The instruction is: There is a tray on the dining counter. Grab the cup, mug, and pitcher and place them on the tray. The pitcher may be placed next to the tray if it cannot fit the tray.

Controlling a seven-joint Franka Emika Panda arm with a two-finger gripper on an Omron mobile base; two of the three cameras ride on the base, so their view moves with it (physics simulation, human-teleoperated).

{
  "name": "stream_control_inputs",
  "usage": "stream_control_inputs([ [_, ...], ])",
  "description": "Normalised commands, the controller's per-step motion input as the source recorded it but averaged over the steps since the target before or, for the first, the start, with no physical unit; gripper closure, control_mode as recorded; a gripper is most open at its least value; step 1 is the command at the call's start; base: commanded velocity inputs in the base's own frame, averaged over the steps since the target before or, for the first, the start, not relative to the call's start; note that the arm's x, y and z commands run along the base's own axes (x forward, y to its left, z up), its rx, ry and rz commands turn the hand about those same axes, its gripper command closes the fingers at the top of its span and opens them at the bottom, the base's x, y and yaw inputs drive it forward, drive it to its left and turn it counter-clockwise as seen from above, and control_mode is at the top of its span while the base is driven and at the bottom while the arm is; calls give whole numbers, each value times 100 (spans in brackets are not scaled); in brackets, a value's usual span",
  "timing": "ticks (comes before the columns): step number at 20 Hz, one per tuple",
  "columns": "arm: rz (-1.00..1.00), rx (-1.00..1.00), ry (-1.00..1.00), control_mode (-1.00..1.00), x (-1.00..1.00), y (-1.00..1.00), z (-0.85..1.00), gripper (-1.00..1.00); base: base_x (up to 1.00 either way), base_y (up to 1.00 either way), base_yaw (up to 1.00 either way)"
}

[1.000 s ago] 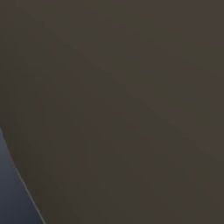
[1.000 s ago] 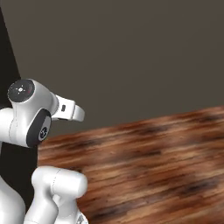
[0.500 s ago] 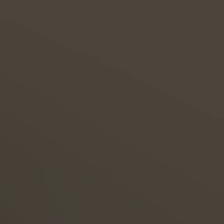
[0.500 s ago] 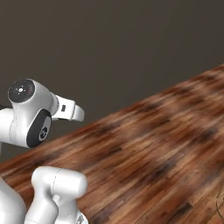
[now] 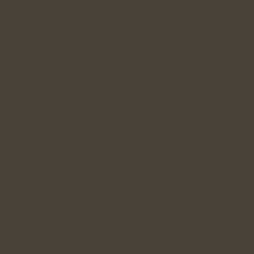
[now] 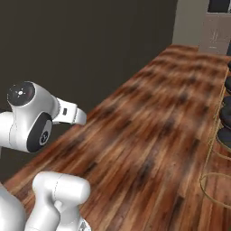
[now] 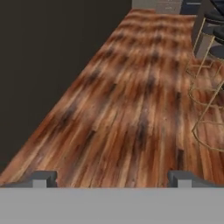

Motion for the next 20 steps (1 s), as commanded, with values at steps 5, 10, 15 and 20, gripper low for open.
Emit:
stream_control_inputs([
  [5,0,0,0,100,0,0,0,-100,83,52,-52],
  [10,0,0,0,100,0,0,0,-100,67,23,-31],
  [15,0,0,0,100,0,0,0,-100,88,68,-24],
  [20,0,0,0,100,0,0,0,-100,99,99,-13],
])
